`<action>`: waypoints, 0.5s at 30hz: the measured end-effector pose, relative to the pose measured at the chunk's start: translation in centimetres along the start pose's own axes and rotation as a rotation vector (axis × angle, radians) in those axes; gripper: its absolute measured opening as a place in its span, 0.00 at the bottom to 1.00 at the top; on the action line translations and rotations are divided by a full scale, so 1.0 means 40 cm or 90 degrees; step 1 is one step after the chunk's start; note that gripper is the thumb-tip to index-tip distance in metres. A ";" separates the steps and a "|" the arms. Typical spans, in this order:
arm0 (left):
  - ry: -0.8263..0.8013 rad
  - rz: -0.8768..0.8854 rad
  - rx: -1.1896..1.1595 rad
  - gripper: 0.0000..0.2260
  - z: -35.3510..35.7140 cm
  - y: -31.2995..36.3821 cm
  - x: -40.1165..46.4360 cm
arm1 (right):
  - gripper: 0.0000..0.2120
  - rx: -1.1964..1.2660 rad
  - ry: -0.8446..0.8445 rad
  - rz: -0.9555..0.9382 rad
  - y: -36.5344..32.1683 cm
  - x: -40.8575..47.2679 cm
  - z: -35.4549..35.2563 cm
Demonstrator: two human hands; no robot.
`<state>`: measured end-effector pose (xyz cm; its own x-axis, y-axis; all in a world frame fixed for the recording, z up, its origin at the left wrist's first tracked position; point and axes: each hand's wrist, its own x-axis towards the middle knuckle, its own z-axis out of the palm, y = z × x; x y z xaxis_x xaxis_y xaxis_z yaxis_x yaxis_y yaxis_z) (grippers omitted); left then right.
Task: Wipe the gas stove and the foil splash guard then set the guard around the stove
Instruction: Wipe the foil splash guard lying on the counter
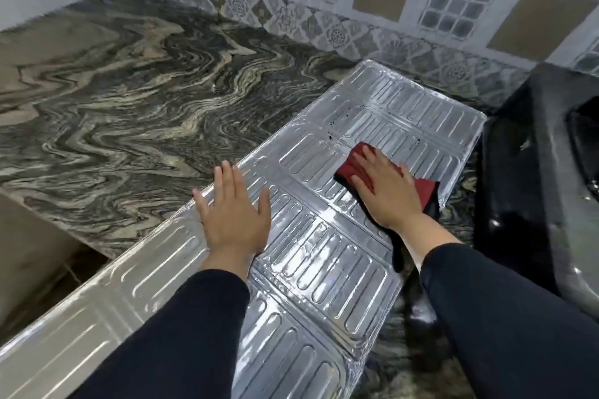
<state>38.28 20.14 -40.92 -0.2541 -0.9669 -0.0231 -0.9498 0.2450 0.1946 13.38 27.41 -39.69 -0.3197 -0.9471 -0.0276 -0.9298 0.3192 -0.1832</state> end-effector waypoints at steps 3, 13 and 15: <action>-0.004 0.007 0.004 0.34 -0.003 -0.021 0.006 | 0.27 0.003 -0.005 0.013 -0.020 0.001 0.001; -0.050 0.011 0.125 0.30 -0.084 -0.180 0.030 | 0.31 0.019 -0.022 -0.026 -0.278 -0.065 0.062; -0.038 0.056 0.074 0.29 -0.074 -0.107 0.048 | 0.30 0.018 -0.025 -0.025 -0.278 -0.065 0.061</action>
<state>42.38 17.05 -38.90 -0.3445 -0.9362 -0.0695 -0.9372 0.3386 0.0836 24.98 26.24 -39.98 -0.2758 -0.9594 -0.0587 -0.9356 0.2819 -0.2124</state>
